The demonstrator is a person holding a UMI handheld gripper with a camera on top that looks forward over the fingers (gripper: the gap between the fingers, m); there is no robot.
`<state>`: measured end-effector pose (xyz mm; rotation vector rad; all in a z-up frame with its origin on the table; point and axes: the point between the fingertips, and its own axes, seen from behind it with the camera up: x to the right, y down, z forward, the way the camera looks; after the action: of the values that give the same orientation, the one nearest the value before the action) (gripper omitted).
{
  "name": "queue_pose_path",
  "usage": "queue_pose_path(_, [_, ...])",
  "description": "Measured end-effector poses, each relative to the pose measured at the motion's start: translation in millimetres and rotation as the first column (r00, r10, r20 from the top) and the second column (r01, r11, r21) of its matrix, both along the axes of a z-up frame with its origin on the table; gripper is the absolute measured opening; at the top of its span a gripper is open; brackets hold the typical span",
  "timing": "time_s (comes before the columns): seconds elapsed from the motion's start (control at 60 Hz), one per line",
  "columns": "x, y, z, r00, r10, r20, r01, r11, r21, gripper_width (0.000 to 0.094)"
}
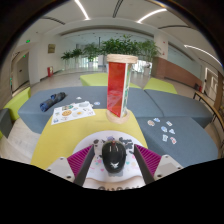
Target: Arrange mouse
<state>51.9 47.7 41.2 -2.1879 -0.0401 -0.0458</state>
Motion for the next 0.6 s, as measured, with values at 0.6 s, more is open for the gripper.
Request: queue_pose_path(0.6, [-55.7,-189.9,109.6,0.995,0.1,-0.003,-0.099,0.983,0.153,0.0848])
